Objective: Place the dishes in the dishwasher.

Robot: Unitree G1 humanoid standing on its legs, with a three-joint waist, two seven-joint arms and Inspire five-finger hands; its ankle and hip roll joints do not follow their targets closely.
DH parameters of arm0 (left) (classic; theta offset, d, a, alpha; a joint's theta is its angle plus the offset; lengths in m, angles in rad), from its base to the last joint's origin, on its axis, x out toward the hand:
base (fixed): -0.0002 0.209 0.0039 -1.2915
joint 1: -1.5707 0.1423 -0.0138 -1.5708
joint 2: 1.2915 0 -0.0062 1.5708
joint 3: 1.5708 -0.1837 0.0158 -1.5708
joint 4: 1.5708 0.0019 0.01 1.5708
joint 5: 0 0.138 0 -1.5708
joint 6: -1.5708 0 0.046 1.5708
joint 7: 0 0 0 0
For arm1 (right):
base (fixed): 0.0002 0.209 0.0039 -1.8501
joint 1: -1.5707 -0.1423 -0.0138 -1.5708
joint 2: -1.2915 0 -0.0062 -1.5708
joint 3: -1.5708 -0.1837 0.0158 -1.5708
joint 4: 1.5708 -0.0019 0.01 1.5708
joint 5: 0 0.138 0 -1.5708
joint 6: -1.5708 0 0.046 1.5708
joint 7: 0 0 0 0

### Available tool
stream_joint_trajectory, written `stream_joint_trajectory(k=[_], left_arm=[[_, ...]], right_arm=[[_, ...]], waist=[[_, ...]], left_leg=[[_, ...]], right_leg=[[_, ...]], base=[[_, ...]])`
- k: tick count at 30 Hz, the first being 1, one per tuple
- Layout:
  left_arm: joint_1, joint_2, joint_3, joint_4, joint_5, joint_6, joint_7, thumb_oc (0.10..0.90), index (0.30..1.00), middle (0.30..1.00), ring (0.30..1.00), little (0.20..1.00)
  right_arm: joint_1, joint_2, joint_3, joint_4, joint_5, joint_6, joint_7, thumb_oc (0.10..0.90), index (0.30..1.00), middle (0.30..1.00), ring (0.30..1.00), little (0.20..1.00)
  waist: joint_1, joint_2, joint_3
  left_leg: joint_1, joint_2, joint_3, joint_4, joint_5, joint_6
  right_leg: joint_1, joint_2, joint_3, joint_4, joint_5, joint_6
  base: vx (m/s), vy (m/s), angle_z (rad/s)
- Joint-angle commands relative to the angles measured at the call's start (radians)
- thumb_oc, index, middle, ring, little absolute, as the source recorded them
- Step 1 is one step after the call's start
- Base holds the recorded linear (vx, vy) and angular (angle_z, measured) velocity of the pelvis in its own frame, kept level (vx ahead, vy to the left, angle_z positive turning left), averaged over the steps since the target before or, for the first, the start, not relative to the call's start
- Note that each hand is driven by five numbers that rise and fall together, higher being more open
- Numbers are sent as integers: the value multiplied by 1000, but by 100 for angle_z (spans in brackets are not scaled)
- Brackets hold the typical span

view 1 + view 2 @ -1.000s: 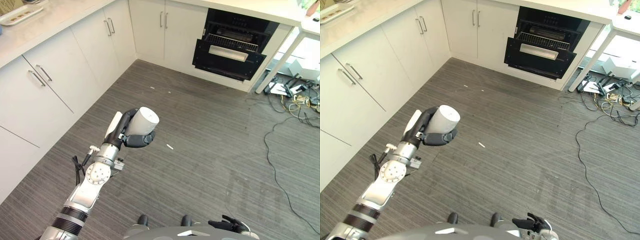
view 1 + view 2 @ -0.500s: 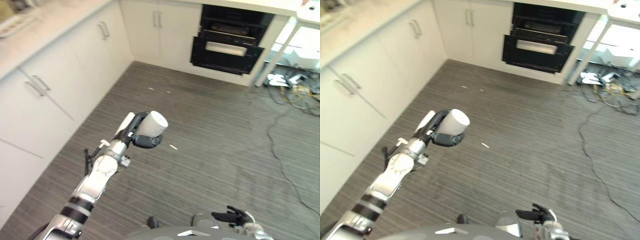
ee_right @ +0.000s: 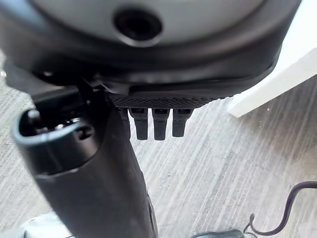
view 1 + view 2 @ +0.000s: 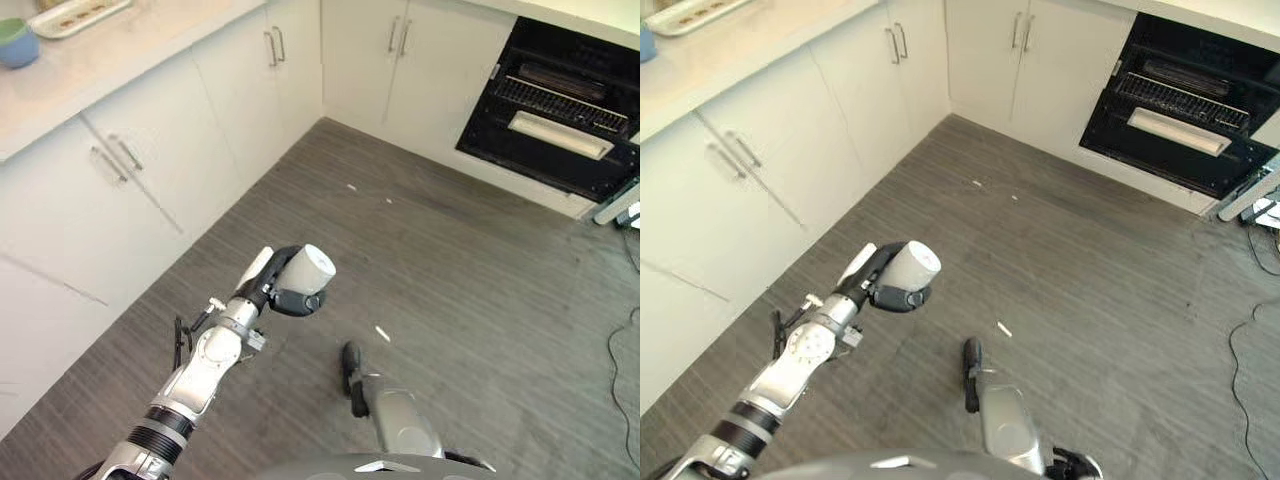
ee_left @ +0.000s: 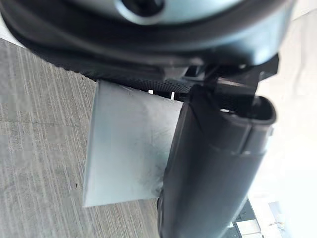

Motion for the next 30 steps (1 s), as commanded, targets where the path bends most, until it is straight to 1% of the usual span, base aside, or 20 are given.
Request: stream_joint_trajectory(k=[1, 3, 4, 7, 8, 10, 11, 13, 15, 16, 17, 18, 19, 20, 21, 22, 23, 26, 28, 30], left_arm=[[-156, 28, 66, -171, -35, -114, 30, 400, 300, 300, 300, 300], [-159, 42, 74, -179, -49, -116, 24, 400, 300, 300, 300, 300], [-156, 44, 72, -175, -46, -121, 39, 400, 300, 300, 300, 300], [-144, 50, 67, -182, -44, -118, 43, 400, 300, 300, 300, 300], [-112, 71, 95, -215, -14, -130, 59, 400, 300, 300, 300, 300], [-109, 71, 96, -216, -13, -129, 59, 400, 300, 300, 300, 300], [-98, 96, 102, -223, 14, -133, 91, 400, 300, 300, 300, 300], [-90, 107, 102, -224, 35, -140, 114, 400, 300, 300, 300, 300], [-94, 106, 92, -248, 18, -143, 91, 400, 300, 300, 300, 300], [-108, 109, 94, -243, 20, -142, 106, 400, 300, 300, 300, 300], [-108, 109, 94, -243, 20, -142, 106, 400, 300, 300, 300, 300], [-120, 110, 92, -239, 25, -144, 112, 400, 300, 300, 300, 300], [-136, 110, 85, -226, 35, -143, 120, 400, 300, 300, 300, 300], [-136, 110, 85, -226, 35, -143, 120, 400, 300, 300, 300, 300], [-136, 98, 92, -222, 49, -148, 136, 400, 300, 300, 300, 300], [-135, 91, 91, -221, 51, -154, 137, 400, 300, 300, 300, 300], [-138, 80, 91, -215, 48, -159, 147, 400, 300, 300, 300, 300], [-140, 71, 87, -213, 45, -163, 147, 400, 300, 300, 300, 300], [-146, 43, 89, -205, 41, -166, 150, 400, 300, 300, 300, 300], [-156, 15, 77, -193, 35, -177, 143, 400, 300, 300, 300, 300]], right_arm=[[-8, -71, -13, -4, 22, -22, -16, 800, 900, 900, 900, 900], [-16, -82, -21, -23, 65, -29, -25, 800, 900, 900, 900, 900], [-22, -100, -33, -42, 86, -36, -43, 800, 900, 900, 900, 900], [-40, -107, -48, -98, 119, -58, -59, 800, 900, 900, 900, 900], [-44, -125, -53, -210, 122, -90, -67, 800, 900, 900, 900, 900], [-42, -125, -52, -213, 122, -88, -68, 800, 900, 900, 900, 900], [-63, -145, -25, -276, 90, -95, -87, 800, 900, 900, 900, 900], [-75, -153, -15, -287, 69, -98, -98, 800, 900, 900, 900, 900], [-68, -152, -44, -323, 69, -109, -106, 800, 900, 900, 900, 900], [-46, -154, -71, -412, 59, -113, -121, 800, 900, 900, 900, 900], [-46, -154, -71, -412, 59, -113, -121, 800, 900, 900, 900, 900], [-46, -149, -70, -476, 57, -116, -123, 800, 900, 900, 900, 900], [-52, -142, -56, -544, 40, -128, -127, 800, 900, 900, 900, 900], [-52, -142, -56, -544, 40, -128, -127, 800, 900, 900, 900, 900], [-39, -153, -49, -644, -3, -138, -136, 800, 900, 900, 900, 900], [-37, -159, -54, -684, -10, -143, -137, 800, 900, 900, 900, 900], [-45, -173, -66, -749, -22, -156, -149, 800, 900, 900, 900, 900], [-48, -177, -64, -789, -32, -160, -154, 800, 900, 900, 900, 900], [-69, -195, -62, -859, -66, -178, -173, 800, 900, 900, 900, 900], [-55, -214, -63, -921, -98, -184, -184, 800, 900, 900, 900, 900]], waist=[[-31, -19, -30], [-8, -44, -6], [-1, -59, 3], [33, -72, 1], [59, -58, -3], [62, -67, -4], [104, -68, -12], [123, -68, -17], [124, -52, -55], [107, -62, -60], [107, -62, -60], [90, -58, -51], [66, -42, -35], [66, -42, -35], [38, -40, -31], [20, -34, -35], [2, -38, -37], [3, -38, -37], [14, -52, -49], [8, -53, -64]], left_leg=[[-147, -23, 62, 331, 326, -66], [-287, 7, 124, 619, 383, -78], [-337, 29, 166, 682, 333, -42], [-467, -4, 184, 606, 260, 2], [-484, 35, 144, 133, 237, 26], [-464, 24, 153, 97, 256, 27], [-480, 26, 56, -133, 304, 13], [-503, 25, 6, -169, 354, -14], [-444, 29, 36, -213, 315, 4], [-407, 2, 83, -195, 270, 57], [-407, 2, 83, -195, 270, 57], [-363, -3, 113, -206, 245, 77], [-287, 7, 157, -241, 220, 92], [-287, 7, 157, -241, 220, 92], [-215, -9, 201, -261, 199, 97], [-183, -8, 218, -274, 191, 92], [-126, -12, 269, -268, 160, 75], [-112, -8, 287, -264, 144, 65], [-64, -16, 341, -252, 126, 49], [-52, -13, 348, -204, 128, 33]], right_leg=[[172, -8, 64, -177, -34, 124], [260, 0, 83, -196, -76, 68], [314, 6, 113, -221, -97, 53], [398, 2, 173, -263, -103, 69], [462, -10, 227, -274, -151, 116], [464, -21, 232, -275, -149, 117], [518, -29, 275, -282, -176, 124], [536, -31, 306, -270, -181, 129], [558, -65, 320, -215, -210, 157], [492, -142, 296, -16, -91, 182], [492, -142, 296, -16, -91, 182], [414, -168, 290, 129, -12, 173], [324, -170, 213, 257, -13, 165], [324, -170, 213, 257, -13, 165], [250, -165, 104, 254, -69, 168], [209, -144, 51, 197, -86, 164], [156, -158, -88, 54, -91, 190], [167, -156, -168, -36, -99, 189], [160, -135, -325, -123, -87, 193], [201, -99, -321, -169, -129, 161]], base=[[539, -308, 35], [567, -346, 5], [635, -295, -6], [615, -37, -70], [655, 102, -87], [552, 71, -102], [442, 47, -103], [422, 61, -48], [749, 211, -151], [818, 284, -176], [557, 274, -89], [507, 254, -78], [507, 254, -78], [592, 273, -102], [456, 143, -63], [753, 175, -88], [458, 61, -94], [289, 6, -96], [405, -13, -48], [367, -109, -59]])
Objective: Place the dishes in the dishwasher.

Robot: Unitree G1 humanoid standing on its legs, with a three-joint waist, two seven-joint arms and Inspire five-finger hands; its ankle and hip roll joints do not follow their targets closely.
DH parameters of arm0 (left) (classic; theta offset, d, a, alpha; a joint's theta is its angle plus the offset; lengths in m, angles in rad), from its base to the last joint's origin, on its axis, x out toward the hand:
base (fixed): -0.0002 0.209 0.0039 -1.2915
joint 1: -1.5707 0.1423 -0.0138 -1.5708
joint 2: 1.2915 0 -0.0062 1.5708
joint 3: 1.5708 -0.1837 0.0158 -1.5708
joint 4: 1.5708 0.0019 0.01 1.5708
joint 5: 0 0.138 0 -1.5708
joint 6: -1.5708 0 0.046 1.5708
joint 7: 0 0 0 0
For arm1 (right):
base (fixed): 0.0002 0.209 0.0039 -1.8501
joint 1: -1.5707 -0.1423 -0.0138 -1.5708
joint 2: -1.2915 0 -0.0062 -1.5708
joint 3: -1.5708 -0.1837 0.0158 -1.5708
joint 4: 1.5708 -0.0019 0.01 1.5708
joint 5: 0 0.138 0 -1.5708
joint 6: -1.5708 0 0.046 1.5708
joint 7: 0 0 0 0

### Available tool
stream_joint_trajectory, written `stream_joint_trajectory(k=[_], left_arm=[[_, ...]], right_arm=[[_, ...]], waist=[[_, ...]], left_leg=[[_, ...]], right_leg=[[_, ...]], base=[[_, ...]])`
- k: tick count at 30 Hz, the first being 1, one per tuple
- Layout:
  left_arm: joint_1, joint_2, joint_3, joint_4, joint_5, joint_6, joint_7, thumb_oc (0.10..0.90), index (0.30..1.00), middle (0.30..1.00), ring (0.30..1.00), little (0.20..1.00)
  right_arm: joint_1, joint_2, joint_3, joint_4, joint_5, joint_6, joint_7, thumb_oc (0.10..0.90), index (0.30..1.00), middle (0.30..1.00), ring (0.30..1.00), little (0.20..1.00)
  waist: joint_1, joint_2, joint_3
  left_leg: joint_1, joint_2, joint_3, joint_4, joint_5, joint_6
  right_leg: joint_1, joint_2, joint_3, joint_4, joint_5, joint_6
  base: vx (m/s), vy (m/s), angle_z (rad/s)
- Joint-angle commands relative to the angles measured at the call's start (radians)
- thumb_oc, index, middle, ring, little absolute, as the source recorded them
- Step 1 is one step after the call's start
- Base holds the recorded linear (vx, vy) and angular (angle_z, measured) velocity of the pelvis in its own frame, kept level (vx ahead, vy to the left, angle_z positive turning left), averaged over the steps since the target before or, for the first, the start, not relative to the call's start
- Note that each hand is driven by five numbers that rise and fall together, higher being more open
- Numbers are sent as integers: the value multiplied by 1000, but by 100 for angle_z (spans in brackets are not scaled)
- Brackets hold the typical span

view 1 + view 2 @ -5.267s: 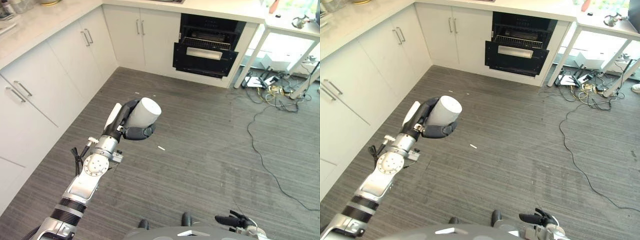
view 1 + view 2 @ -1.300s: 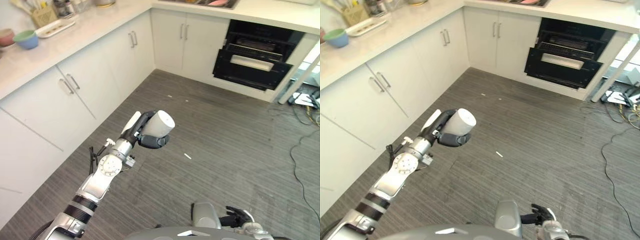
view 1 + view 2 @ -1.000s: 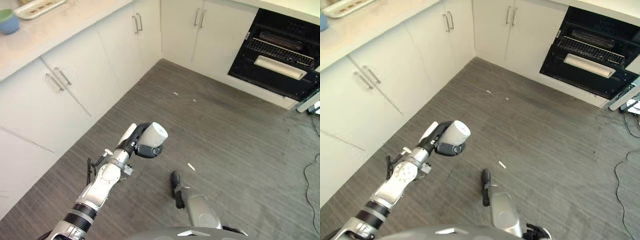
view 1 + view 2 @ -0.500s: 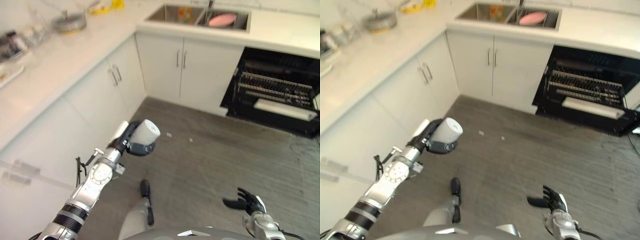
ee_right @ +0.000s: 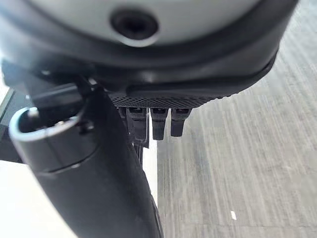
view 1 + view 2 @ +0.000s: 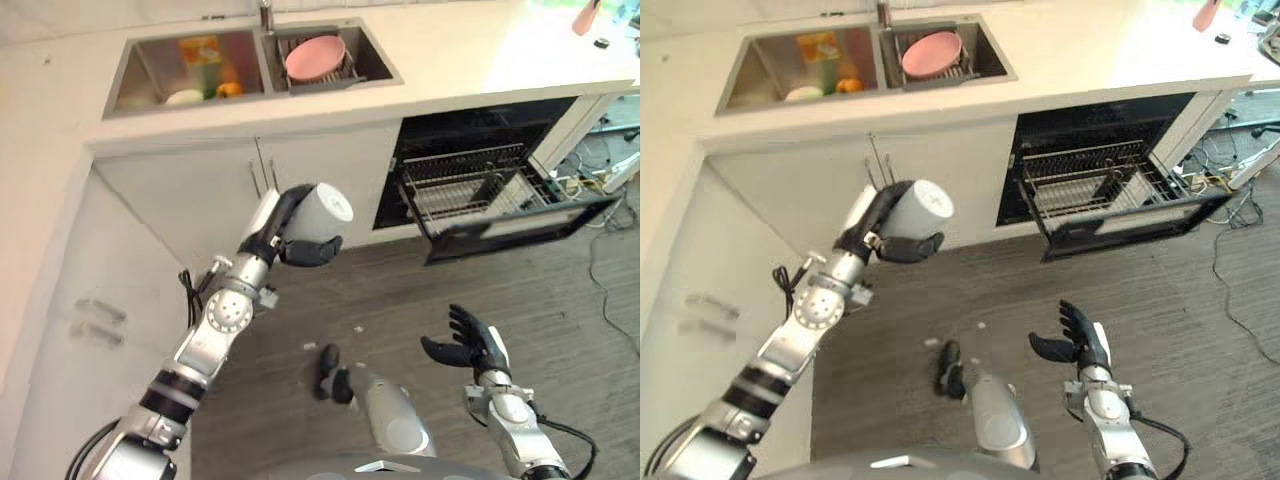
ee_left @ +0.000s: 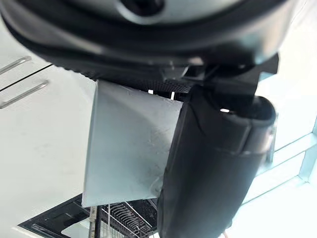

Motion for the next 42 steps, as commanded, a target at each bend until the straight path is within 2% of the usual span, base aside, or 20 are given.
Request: stream_joint_trajectory(k=[1, 3, 4, 5, 6, 8, 9, 10, 13, 14, 15, 16, 22, 30, 31, 32, 34, 35, 37, 42], left_arm=[[-41, 69, 46, -72, -1, -96, 27, 400, 300, 300, 300, 300], [-32, 56, 48, -73, -7, -101, 34, 400, 300, 300, 300, 300], [-28, 59, 53, -75, -9, -102, 34, 400, 300, 300, 300, 300], [-28, 59, 53, -75, -9, -102, 34, 400, 300, 300, 300, 300], [-25, 56, 51, -56, -17, -101, 49, 400, 300, 300, 300, 300], [-14, 47, 55, -64, -29, -95, 54, 400, 300, 300, 300, 300], [-14, 47, 55, -64, -29, -95, 54, 400, 300, 300, 300, 300], [-3, 35, 56, -64, -18, -107, 67, 400, 300, 300, 300, 300], [17, 40, 52, -63, 20, -99, 82, 400, 300, 300, 300, 300], [23, 45, 62, -77, 10, -107, 77, 400, 300, 300, 300, 300], [23, 45, 62, -77, 10, -107, 77, 400, 300, 300, 300, 300], [13, 52, 60, -74, 25, -120, 75, 400, 300, 300, 300, 300], [1, 65, 58, -67, 34, -116, 77, 400, 300, 300, 300, 300], [1, 66, 54, -67, 30, -108, 77, 400, 300, 300, 300, 300], [-3, 75, 55, -70, 30, -105, 76, 400, 300, 300, 300, 300], [-5, 89, 56, -78, 27, -101, 71, 400, 300, 300, 300, 300], [-15, 99, 56, -80, 22, -100, 71, 400, 300, 300, 300, 300], [-15, 99, 56, -80, 22, -100, 71, 400, 300, 300, 300, 300], [-27, 102, 58, -76, 9, -104, 74, 400, 300, 300, 300, 300], [-16, 133, 89, -77, -4, -104, 100, 400, 300, 300, 300, 300]], right_arm=[[-94, -65, -47, -91, -69, -113, -44, 800, 900, 900, 900, 900], [-81, -76, -57, -138, -77, -118, -46, 800, 900, 900, 900, 900], [-77, -88, -53, -161, -94, -124, -50, 800, 900, 900, 900, 900], [-77, -88, -53, -161, -94, -124, -50, 800, 900, 900, 900, 900], [-82, -101, -42, -180, -103, -122, -58, 800, 900, 900, 900, 900], [-81, -112, -29, -194, -123, -117, -58, 800, 900, 900, 900, 900], [-81, -112, -29, -194, -123, -117, -58, 800, 900, 900, 900, 900], [-85, -109, -14, -180, -123, -123, -63, 800, 900, 900, 900, 900], [-103, -112, 9, -154, -145, -117, -71, 800, 900, 900, 900, 900], [-99, -100, 15, -163, -141, -126, -58, 800, 900, 900, 900, 900], [-99, -100, 15, -163, -141, -126, -58, 800, 900, 900, 900, 900], [-82, -75, -9, -144, -129, -130, -70, 800, 900, 900, 900, 900], [-87, -60, -14, -137, -118, -129, -63, 800, 900, 900, 900, 900], [-92, -43, -22, -156, -118, -127, -63, 800, 900, 900, 900, 900], [-98, -39, -25, -164, -118, -127, -65, 800, 900, 900, 900, 900], [-104, -31, -27, -175, -119, -129, -71, 800, 900, 900, 900, 900], [-104, -27, -30, -185, -121, -128, -77, 800, 900, 900, 900, 900], [-104, -27, -30, -185, -121, -128, -77, 800, 900, 900, 900, 900], [-97, -23, -46, -202, -115, -129, -83, 800, 900, 900, 900, 900], [-90, -15, -64, -229, -102, -124, -81, 800, 900, 900, 900, 900]], waist=[[48, -53, -63], [45, -52, -66], [58, -57, -56], [58, -57, -56], [79, -90, -36], [104, -85, -37], [104, -85, -37], [125, -81, -35], [147, -85, -43], [159, -65, -44], [159, -65, -44], [136, -38, -54], [120, -25, -52], [123, -32, -42], [133, -34, -32], [154, -36, -22], [164, -39, -21], [164, -39, -21], [175, -48, -25], [203, -90, -58]], left_leg=[[-139, 226, -19, 101, 68, -11], [-181, 251, -35, 294, 149, -74], [-236, 274, -53, 443, 218, -123], [-236, 274, -53, 443, 218, -123], [-321, 263, -72, 600, 265, -125], [-346, 243, -106, 519, 201, -74], [-346, 243, -106, 519, 201, -74], [-348, 228, -151, 383, 120, -39], [-375, 216, -199, 293, 99, -18], [-337, 167, -288, 177, 82, -2], [-337, 167, -288, 177, 82, -2], [-247, 166, -259, 26, 107, 23], [-222, 153, -242, -9, 92, 50], [-217, 154, -184, -36, 88, 70], [-228, 164, -163, -32, 92, 70], [-254, 194, -115, -20, 93, 65], [-278, 221, -92, -8, 86, 63], [-278, 221, -92, -8, 86, 63], [-310, 250, -91, 34, 68, 52], [-406, 325, -103, 163, 53, 18]], right_leg=[[241, -100, 258, -137, 97, 280], [288, -59, 310, -155, 91, 252], [316, -45, 320, -164, 85, 235], [316, -45, 320, -164, 85, 235], [350, -51, 363, -194, 102, 212], [376, -51, 410, -222, 112, 233], [376, -51, 410, -222, 112, 233], [393, -64, 464, -231, 112, 258], [409, -78, 487, -237, 116, 280], [400, -64, 534, -221, 117, 280], [400, -64, 534, -221, 117, 280], [375, -80, 546, -170, 127, 293], [344, -91, 585, -139, 128, 308], [309, -94, 587, -111, 164, 345], [283, -104, 557, -76, 165, 354], [276, -158, 443, -37, 155, 362], [298, -218, 387, -14, 146, 357], [298, -218, 387, -14, 146, 357], [359, -312, 442, -17, 184, 370], [421, -463, 527, -125, 405, 424]], base=[[402, -186, -60], [386, -187, -45], [234, -118, -14], [190, -95, -41], [179, -11, -93], [210, 81, -111], [246, 221, -121], [173, 146, -86], [206, 125, -99], [114, 75, -130], [287, 278, -213], [191, 242, -87], [71, 110, -8], [3, 24, -9], [-146, -85, -18], [-183, -125, -56], [-116, -133, -79], [-91, -188, -61], [-116, -271, -11], [-105, -439, -14]])
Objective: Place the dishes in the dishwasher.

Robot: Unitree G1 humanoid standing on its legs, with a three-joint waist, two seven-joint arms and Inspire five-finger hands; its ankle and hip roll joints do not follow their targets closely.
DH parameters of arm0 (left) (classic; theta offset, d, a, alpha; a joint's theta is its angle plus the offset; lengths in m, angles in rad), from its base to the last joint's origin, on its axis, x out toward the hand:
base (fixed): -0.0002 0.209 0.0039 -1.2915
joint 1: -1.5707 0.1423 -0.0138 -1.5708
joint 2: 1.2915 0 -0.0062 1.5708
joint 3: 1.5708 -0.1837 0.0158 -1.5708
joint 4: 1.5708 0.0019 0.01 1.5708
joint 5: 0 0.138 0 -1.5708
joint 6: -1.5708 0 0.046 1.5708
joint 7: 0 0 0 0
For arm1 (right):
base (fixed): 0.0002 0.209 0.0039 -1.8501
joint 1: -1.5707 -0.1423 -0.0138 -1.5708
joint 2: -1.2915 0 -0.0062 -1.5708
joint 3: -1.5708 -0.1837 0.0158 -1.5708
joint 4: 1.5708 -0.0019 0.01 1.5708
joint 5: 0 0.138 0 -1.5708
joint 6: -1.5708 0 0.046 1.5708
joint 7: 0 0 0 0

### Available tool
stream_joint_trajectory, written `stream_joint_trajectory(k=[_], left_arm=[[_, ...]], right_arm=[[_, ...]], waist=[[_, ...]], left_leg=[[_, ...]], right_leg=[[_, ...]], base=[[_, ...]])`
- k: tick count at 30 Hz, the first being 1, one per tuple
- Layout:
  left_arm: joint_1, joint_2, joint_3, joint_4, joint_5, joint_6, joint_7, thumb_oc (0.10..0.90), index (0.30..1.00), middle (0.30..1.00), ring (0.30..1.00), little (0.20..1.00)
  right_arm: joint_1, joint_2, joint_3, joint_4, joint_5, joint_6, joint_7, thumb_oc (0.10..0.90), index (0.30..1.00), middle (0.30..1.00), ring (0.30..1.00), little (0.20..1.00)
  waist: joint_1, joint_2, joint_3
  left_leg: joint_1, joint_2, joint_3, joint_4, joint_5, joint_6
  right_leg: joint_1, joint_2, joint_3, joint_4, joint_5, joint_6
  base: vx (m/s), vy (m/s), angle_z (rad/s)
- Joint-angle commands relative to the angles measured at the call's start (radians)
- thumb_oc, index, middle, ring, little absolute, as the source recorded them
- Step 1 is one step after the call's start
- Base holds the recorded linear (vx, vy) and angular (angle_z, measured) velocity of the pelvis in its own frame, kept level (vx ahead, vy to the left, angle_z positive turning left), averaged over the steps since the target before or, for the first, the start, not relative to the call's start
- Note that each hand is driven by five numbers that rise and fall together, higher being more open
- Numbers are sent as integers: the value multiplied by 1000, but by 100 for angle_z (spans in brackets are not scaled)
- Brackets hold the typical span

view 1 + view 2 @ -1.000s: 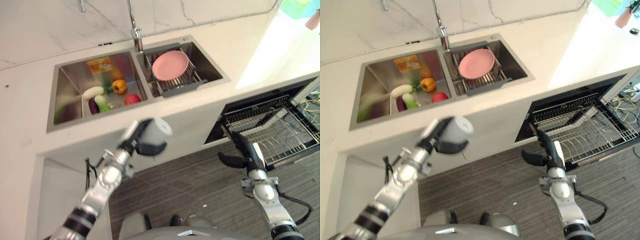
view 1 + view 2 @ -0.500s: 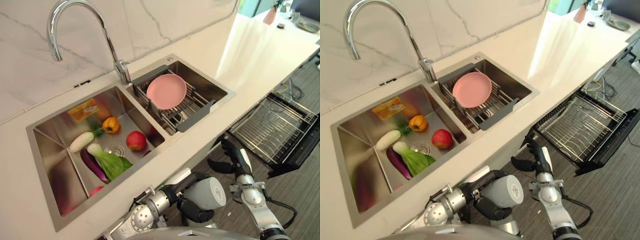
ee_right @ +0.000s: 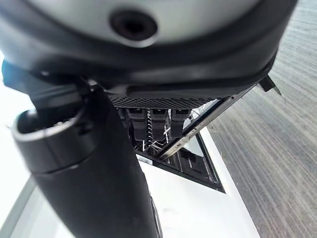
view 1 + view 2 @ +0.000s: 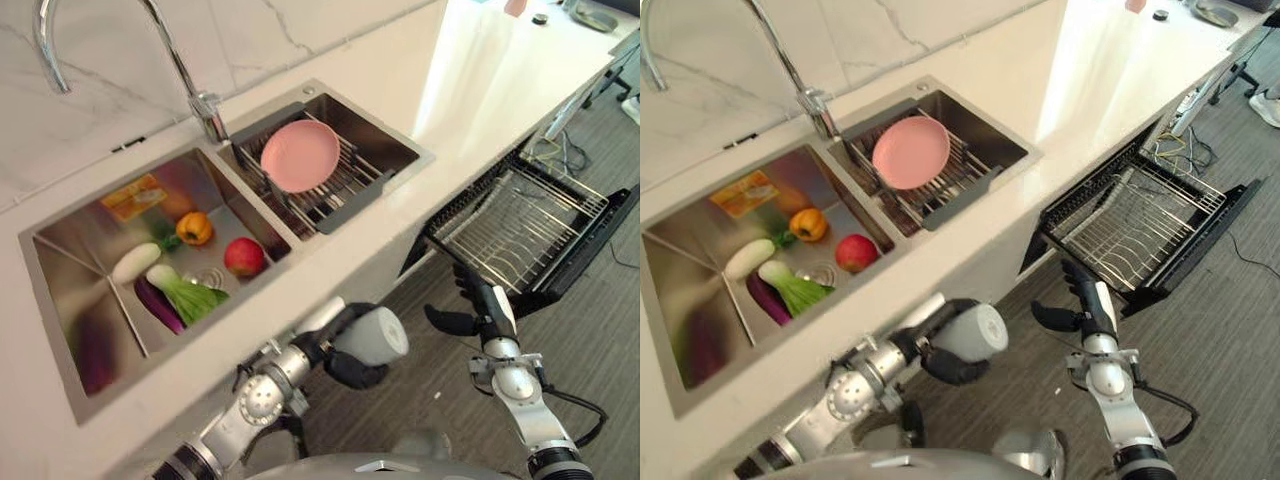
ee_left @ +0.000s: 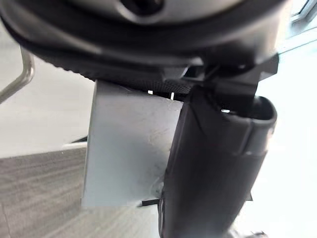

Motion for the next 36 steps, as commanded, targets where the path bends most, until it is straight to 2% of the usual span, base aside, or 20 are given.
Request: stream_joint_trajectory(k=[1, 3, 4, 6, 7, 8, 9, 10, 11, 12, 13, 14, 15, 16, 17, 18, 19, 23, 25, 36], left_arm=[[-224, 40, 340, -58, -91, -65, 220, 400, 300, 300, 300, 300], [-215, 46, 358, -59, -87, -65, 242, 400, 300, 300, 300, 300], [-216, 47, 364, -54, -84, -65, 249, 400, 300, 300, 300, 300], [-217, 54, 377, -35, -73, -67, 253, 400, 300, 300, 300, 300], [-213, 55, 384, -36, -71, -66, 252, 400, 300, 300, 300, 300], [-213, 49, 389, -32, -74, -67, 263, 400, 300, 300, 300, 300], [-215, 38, 391, -19, -79, -63, 275, 400, 300, 300, 300, 300], [-220, 23, 391, -12, -90, -66, 289, 400, 300, 300, 300, 300], [-225, -7, 379, 2, -115, -64, 295, 400, 300, 300, 300, 300], [-227, -9, 377, 3, -114, -65, 295, 400, 300, 300, 300, 300], [-229, -17, 377, 6, -122, -65, 295, 400, 300, 300, 300, 300], [-226, -22, 373, 8, -117, -65, 296, 400, 300, 300, 300, 300], [-221, -21, 379, 2, -101, -59, 298, 400, 300, 300, 300, 300], [-209, -18, 393, -5, -97, -60, 301, 400, 300, 300, 300, 300], [-209, -18, 393, -5, -97, -60, 301, 400, 300, 300, 300, 300], [-202, -19, 398, -12, -94, -63, 296, 400, 300, 300, 300, 300], [-214, -34, 379, -8, -90, -76, 286, 400, 300, 300, 300, 300], [-222, -34, 365, 3, -92, -78, 284, 400, 300, 300, 300, 300], [-237, -36, 345, 7, -90, -72, 269, 400, 300, 300, 300, 300], [-277, -49, 282, 9, -118, -69, 245, 400, 300, 300, 300, 300]], right_arm=[[-57, -26, -72, -69, 14, -78, -37, 800, 900, 900, 900, 900], [-54, -31, -74, -92, 8, -74, -32, 800, 900, 900, 900, 900], [-54, -35, -73, -102, 8, -74, -29, 800, 900, 900, 900, 900], [-59, -35, -62, -119, 13, -81, -9, 800, 900, 900, 900, 900], [-61, -36, -61, -135, 12, -83, -4, 800, 900, 900, 900, 900], [-60, -40, -59, -153, 13, -88, -4, 800, 900, 900, 900, 900], [-57, -47, -59, -172, 13, -97, 1, 800, 900, 900, 900, 900], [-53, -55, -64, -191, 15, -106, -2, 800, 900, 900, 900, 900], [-38, -72, -77, -243, 19, -123, -2, 800, 900, 900, 900, 900], [-36, -73, -79, -246, 19, -121, -1, 800, 900, 900, 900, 900], [-30, -82, -86, -275, 24, -126, 4, 800, 900, 900, 900, 900], [-36, -94, -89, -287, 9, -128, -3, 800, 900, 900, 900, 900], [-45, -97, -91, -301, 10, -127, 4, 800, 900, 900, 900, 900], [-51, -95, -78, -311, 28, -139, 20, 800, 900, 900, 900, 900], [-51, -95, -78, -311, 28, -139, 20, 800, 900, 900, 900, 900], [-66, -87, -72, -310, 37, -147, 24, 800, 900, 900, 900, 900], [-75, -73, -89, -330, 8, -158, -3, 800, 900, 900, 900, 900], [-73, -55, -94, -336, 24, -161, -6, 800, 900, 900, 900, 900], [-70, -22, -99, -354, 79, -166, 3, 800, 900, 900, 900, 900], [-92, 26, -56, -374, 239, -177, 47, 800, 900, 900, 900, 900]], waist=[[9, -58, -75], [8, -64, -73], [7, -68, -71], [23, -86, -73], [29, -89, -78], [29, -87, -79], [28, -79, -76], [21, -75, -69], [-1, -82, -59], [-4, -80, -61], [-4, -88, -53], [0, -84, -54], [12, -75, -46], [22, -72, -48], [22, -72, -48], [33, -67, -47], [4, -46, -68], [-5, -41, -91], [-17, -36, -106], [-21, -41, -106]], left_leg=[[38, 13, 36, 179, -191, 40], [18, 58, 12, 211, -195, 23], [18, 77, 6, 216, -190, 13], [26, 122, 18, 207, -167, -16], [35, 149, 20, 187, -145, -31], [39, 175, 15, 162, -110, -43], [37, 210, -5, 136, -33, -60], [21, 228, -9, 132, 27, -68], [-12, 229, 64, 160, 34, -40], [-18, 228, 59, 160, 37, -38], [-52, 167, 63, 190, 5, -24], [-51, 111, 53, 159, -25, -18], [-62, 83, -7, 146, -8, -51], [-46, 35, -85, 116, -53, -47], [-46, 35, -85, 116, -53, -47], [-31, -14, -170, 84, -82, -37], [4, -8, -138, -14, -46, -26], [50, -4, -109, -75, -24, -24], [105, -8, -78, -145, -11, -21], [149, -25, -58, -148, -38, -2]], right_leg=[[-43, 39, 28, -36, 227, -36], [-68, 26, 89, -33, 284, -26], [-75, 42, 115, -25, 277, -22], [-54, 79, 83, -42, 175, 1], [-46, 102, 57, -47, 91, 3], [-39, 130, 50, -49, 27, -4], [-37, 170, 49, -41, -54, -30], [-30, 197, 47, -34, -78, -51], [-1, 224, 18, -43, -109, -79], [-1, 225, 13, -47, -106, -80], [12, 230, 4, -59, -88, -84], [13, 232, -3, -63, -74, -78], [9, 238, 10, -69, -74, -78], [-3, 241, 29, -73, -72, -73], [-3, 241, 29, -73, -72, -73], [-5, 247, 49, -85, -77, -76], [3, 252, 38, -102, -64, -71], [3, 248, 39, -107, -43, -60], [7, 240, 35, -120, -38, -47], [1, 214, 61, -106, -15, -28]], base=[[-134, -583, -21], [-131, -554, -21], [-136, -511, -14], [-131, -552, 0], [-105, -525, 0], [-101, -459, 2], [-115, -408, 2], [-175, -484, 19], [-143, -341, 39], [-169, -321, 119], [-95, -115, 134], [-103, -131, 101], [-46, -64, -16], [-18, -29, -42], [17, -23, -55], [96, 69, -66], [99, 67, -75], [89, 59, 0], [81, 69, -30], [33, 33, -11]])
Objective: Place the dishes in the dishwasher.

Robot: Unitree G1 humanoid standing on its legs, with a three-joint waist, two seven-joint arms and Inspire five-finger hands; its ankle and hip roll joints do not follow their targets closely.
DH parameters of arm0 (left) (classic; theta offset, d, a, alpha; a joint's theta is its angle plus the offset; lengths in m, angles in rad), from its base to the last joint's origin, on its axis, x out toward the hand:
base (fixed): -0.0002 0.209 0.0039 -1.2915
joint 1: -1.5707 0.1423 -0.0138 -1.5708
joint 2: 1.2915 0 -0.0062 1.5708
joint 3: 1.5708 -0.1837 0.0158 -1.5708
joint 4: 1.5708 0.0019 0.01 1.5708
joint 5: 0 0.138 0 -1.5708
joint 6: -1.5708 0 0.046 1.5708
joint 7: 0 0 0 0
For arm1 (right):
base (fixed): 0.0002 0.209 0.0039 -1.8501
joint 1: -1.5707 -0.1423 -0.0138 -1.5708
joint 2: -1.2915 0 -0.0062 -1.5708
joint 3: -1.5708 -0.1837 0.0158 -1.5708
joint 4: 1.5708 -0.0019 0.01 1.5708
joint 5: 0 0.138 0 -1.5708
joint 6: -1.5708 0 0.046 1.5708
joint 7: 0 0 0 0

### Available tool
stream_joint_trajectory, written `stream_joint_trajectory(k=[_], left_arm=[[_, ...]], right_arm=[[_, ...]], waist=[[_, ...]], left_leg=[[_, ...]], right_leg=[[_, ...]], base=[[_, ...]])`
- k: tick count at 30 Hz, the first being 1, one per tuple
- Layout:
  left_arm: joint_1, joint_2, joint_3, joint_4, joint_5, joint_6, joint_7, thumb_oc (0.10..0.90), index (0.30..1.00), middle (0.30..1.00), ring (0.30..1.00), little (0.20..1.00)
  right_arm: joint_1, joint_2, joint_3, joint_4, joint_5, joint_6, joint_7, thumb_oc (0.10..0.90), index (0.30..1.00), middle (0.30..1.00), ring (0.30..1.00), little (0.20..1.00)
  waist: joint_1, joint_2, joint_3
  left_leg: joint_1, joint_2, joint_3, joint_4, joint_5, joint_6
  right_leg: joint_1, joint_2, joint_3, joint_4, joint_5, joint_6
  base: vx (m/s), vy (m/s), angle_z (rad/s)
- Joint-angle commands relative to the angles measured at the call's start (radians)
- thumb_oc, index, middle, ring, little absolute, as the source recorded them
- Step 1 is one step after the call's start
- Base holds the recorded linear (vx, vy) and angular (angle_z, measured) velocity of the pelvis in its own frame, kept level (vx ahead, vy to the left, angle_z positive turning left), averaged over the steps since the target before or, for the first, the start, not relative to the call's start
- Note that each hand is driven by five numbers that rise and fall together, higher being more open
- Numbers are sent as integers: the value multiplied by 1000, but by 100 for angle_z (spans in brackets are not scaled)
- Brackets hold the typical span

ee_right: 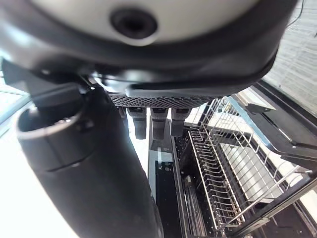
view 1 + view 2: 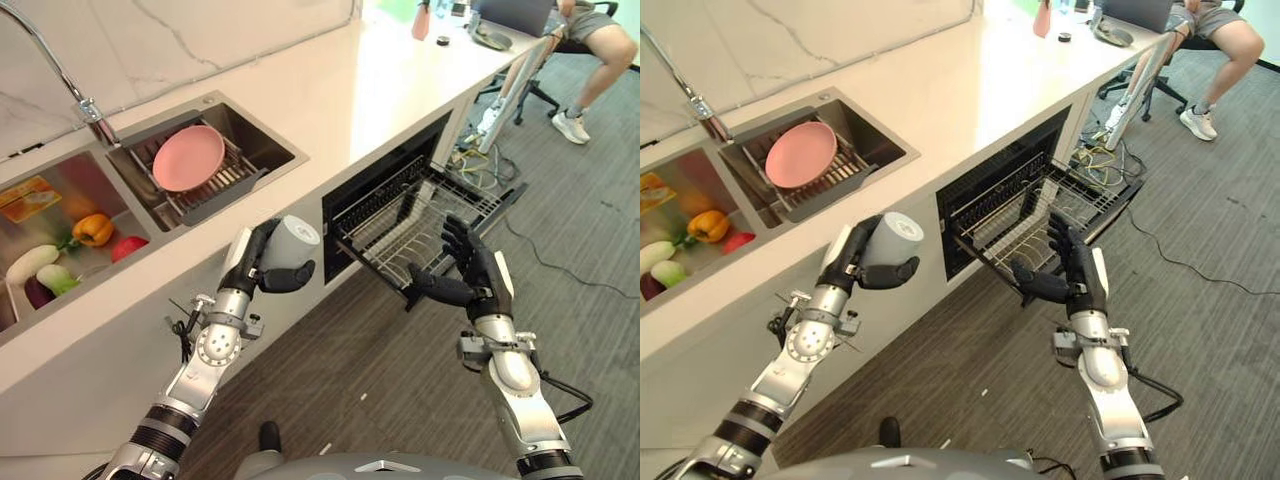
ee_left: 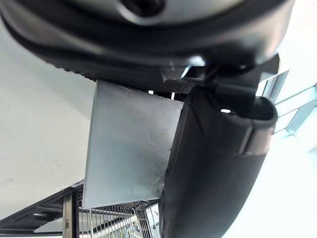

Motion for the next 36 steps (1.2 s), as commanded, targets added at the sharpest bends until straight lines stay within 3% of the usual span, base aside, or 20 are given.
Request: stream_joint_trajectory(k=[1, 3, 9, 10, 11, 12, 14, 15, 16, 17, 19, 21, 22, 24, 25, 26, 27, 28, 31, 36], left_arm=[[-167, 2, 38, -77, -28, -106, 20, 400, 300, 300, 300, 300], [-176, 12, 30, -99, -43, -111, 17, 400, 300, 300, 300, 300], [-177, 12, 30, -99, -44, -110, 16, 400, 300, 300, 300, 300], [-175, 14, 29, -109, -46, -109, 9, 400, 300, 300, 300, 300], [-184, 21, 34, -104, -34, -104, 14, 400, 300, 300, 300, 300], [-171, 15, 51, -115, -43, -113, 22, 400, 300, 300, 300, 300], [-171, 14, 51, -114, -43, -113, 22, 400, 300, 300, 300, 300], [-173, 10, 53, -109, -39, -115, 34, 400, 300, 300, 300, 300], [-181, 10, 47, -109, -38, -125, 30, 400, 300, 300, 300, 300], [-175, 0, 45, -91, -35, -123, 36, 400, 300, 300, 300, 300], [-156, -19, 58, -84, -63, -137, 34, 400, 300, 300, 300, 300], [-148, -36, 51, -79, -85, -141, 21, 400, 300, 300, 300, 300], [-154, -43, 38, -72, -88, -137, 22, 400, 300, 300, 300, 300], [-162, -51, 24, -65, -90, -131, 23, 400, 300, 300, 300, 300], [-173, -59, 9, -61, -99, -131, 21, 400, 300, 300, 300, 300], [-173, -64, 0, -55, -104, -123, 9, 400, 300, 300, 300, 300], [-174, -60, 0, -57, -98, -122, 8, 400, 300, 300, 300, 300], [-168, -55, 1, -64, -99, -125, -1, 400, 300, 300, 300, 300], [-176, -54, 0, -61, -96, -133, -13, 400, 300, 300, 300, 300], [-186, -54, -17, -52, -115, -134, -41, 400, 300, 300, 300, 300]], right_arm=[[-129, -41, -30, -81, 75, -119, 5, 800, 900, 900, 900, 900], [-153, -49, -15, -69, 110, -117, 26, 800, 900, 900, 900, 900], [-155, -49, -16, -67, 111, -117, 27, 800, 900, 900, 900, 900], [-155, -47, -17, -64, 112, -115, 30, 800, 900, 900, 900, 900], [-161, -31, -23, -75, 123, -115, 36, 800, 900, 900, 900, 900], [-165, -44, -32, -82, 143, -123, 36, 800, 900, 900, 900, 900], [-165, -44, -31, -82, 142, -123, 35, 800, 900, 900, 900, 900], [-165, -50, -32, -82, 133, -124, 32, 800, 900, 900, 900, 900], [-150, -58, -37, -89, 134, -123, 43, 800, 900, 900, 900, 900], [-145, -58, -35, -80, 123, -125, 35, 800, 900, 900, 900, 900], [-122, -69, -45, -59, 125, -126, 38, 800, 900, 900, 900, 900], [-86, -84, -71, -55, 123, -129, 42, 800, 900, 900, 900, 900], [-71, -91, -84, -54, 131, -131, 38, 800, 900, 900, 900, 900], [-59, -95, -93, -59, 141, -134, 37, 800, 900, 900, 900, 900], [-46, -104, -102, -67, 140, -133, 31, 800, 900, 900, 900, 900], [-57, -107, -98, -69, 129, -122, 30, 800, 900, 900, 900, 900], [-68, -107, -98, -62, 121, -117, 23, 800, 900, 900, 900, 900], [-72, -101, -91, -68, 128, -114, 32, 800, 900, 900, 900, 900], [-85, -87, -85, -61, 134, -120, 37, 800, 900, 900, 900, 900], [-70, -41, -68, -88, 156, -124, 61, 800, 900, 900, 900, 900]], waist=[[20, 16, -28], [33, 3, -4], [35, 2, -5], [36, 4, 5], [16, 16, 59], [8, 8, 55], [3, 16, 60], [-11, 13, 63], [-11, 3, 56], [-11, -9, 53], [-6, 2, 27], [-8, 14, 22], [-7, 12, 29], [-21, 6, 37], [-39, -6, 32], [-27, -4, 28], [-18, -4, 27], [-16, -2, 23], [-15, 5, 7], [-36, 27, -31]], left_leg=[[43, 38, 15, 70, -151, 26], [9, 15, -3, 185, -216, 60], [1, 13, -1, 195, -222, 62], [8, 8, -5, 198, -234, 78], [71, 9, -29, 180, -252, 106], [107, 31, -42, 154, -269, 56], [114, 40, -48, 154, -273, 53], [126, 53, -55, 159, -284, 43], [131, 63, -60, 171, -302, 28], [141, 72, -59, 178, -295, 18], [146, 148, -69, 202, -211, -23], [107, 179, -95, 240, -115, -42], [64, 187, -98, 286, -30, -47], [16, 205, -76, 339, -8, -31], [-6, 222, 40, 349, -42, -12], [-12, 120, 18, 310, -145, 8], [-24, 105, -11, 310, -129, -5], [-13, 81, -38, 292, -186, 4], [5, 52, -70, 241, -193, 2], [94, 41, 0, 89, -172, 25]], right_leg=[[-49, -21, 16, 14, 125, 36], [-85, -49, 25, 106, 138, 39], [-96, -52, 31, 119, 132, 40], [-122, -59, 35, 194, 150, 41], [-299, -56, 96, 435, 207, 34], [-307, -66, 74, 168, 146, 28], [-283, -58, 60, 144, 154, 27], [-289, -46, 98, 111, 162, 38], [-278, -39, 114, 78, 129, 38], [-280, -32, 132, 105, 154, 35], [-240, 17, 88, 132, 97, 3], [-193, 53, 53, 130, 54, -32], [-171, 62, 37, 129, 45, -52], [-139, 70, 1, 129, 23, -71], [-112, 72, -36, 117, 3, -83], [-114, 74, -33, 117, 8, -75], [-115, 74, -22, 115, 18, -72], [-113, 75, -9, 111, 16, -67], [-107, 73, 2, 91, 28, -62], [-89, 51, 18, 34, 67, -29]], base=[[20, 62, -16], [28, 130, -25], [5, 27, -21], [187, 145, -1], [429, -175, 10], [409, -231, 10], [168, -218, 13], [128, -225, 48], [173, -363, 97], [202, -519, 133], [166, -517, 123], [52, -319, 69], [22, -340, 76], [-28, -262, 55], [-12, -222, 53], [1, -234, 89], [71, -85, 50], [44, -18, -26], [109, 28, -64], [108, 77, -30]])
